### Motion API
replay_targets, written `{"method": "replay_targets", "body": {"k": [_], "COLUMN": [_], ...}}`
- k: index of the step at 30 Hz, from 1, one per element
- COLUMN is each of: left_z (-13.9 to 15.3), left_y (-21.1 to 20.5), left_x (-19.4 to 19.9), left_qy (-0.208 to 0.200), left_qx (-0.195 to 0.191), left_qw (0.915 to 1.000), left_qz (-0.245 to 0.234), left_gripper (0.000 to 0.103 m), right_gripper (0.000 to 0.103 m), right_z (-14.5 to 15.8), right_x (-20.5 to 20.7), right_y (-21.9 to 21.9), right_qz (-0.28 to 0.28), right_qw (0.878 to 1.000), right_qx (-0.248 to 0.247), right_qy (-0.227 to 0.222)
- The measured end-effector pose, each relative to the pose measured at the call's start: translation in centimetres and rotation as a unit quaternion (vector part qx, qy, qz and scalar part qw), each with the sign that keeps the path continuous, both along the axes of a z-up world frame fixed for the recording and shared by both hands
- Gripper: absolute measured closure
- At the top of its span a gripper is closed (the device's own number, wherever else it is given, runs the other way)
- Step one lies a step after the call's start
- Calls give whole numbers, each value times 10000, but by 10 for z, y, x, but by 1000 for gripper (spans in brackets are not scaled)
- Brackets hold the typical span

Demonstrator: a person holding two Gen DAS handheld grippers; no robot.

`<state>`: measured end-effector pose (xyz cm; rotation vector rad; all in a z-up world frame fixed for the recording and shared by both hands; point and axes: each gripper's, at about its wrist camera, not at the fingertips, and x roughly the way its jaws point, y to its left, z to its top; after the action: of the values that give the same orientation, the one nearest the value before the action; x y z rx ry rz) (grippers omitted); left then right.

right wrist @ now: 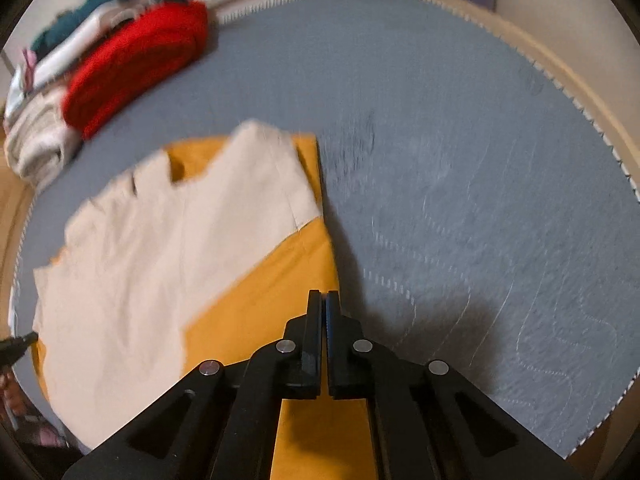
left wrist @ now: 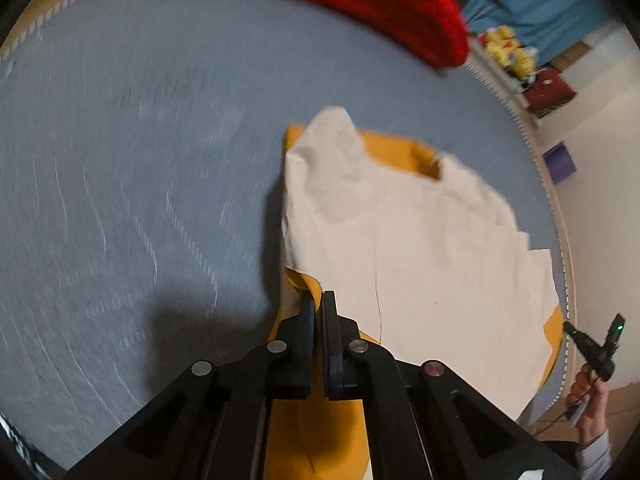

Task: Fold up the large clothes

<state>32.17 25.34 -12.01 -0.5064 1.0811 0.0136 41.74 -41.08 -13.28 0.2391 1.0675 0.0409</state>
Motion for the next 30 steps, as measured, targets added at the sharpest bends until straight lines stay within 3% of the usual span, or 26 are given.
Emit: {"method": "replay_targets", "body": {"k": [5,11,15,20,22,24,27,30], "left_z": [33,28,1,-52,-54,-45,-32,-40], "left_y": [-11,-9,-8,-12,-15,-13,-9,-11], "left_x": [1,21,43,63,67,69,72,75], "left_qy": [-794,-759,-356,565,616,427,80,300], "left_qx": [502,883,1007,1053,1129,1115,1101,1239], "left_qw": [9956,9929,9941,9928,9917,9928,9936,9916], "left_qz": [62,254,207,-6,-15,96,226,219], "left_gripper": [101,101,101,101,101,101,101,101], "right_gripper": [102,102,102,102,102,102,102,102], "right_z": [35,52,41,-21,-36,-37,-21,-19], "right_x": [-9,0,23,56,63,66,66,70], "right_y": [7,27,42,45,46,47,43,42], "right_qz": [-169,-343,-389,-350,-311,-328,-582,-657], "right_qw": [9960,9876,9882,9945,9944,9943,9945,9941], "right_qx": [-47,-478,-693,-982,-960,-969,-869,-843], "right_qy": [-877,-1455,-1310,48,326,297,-107,-177]}}
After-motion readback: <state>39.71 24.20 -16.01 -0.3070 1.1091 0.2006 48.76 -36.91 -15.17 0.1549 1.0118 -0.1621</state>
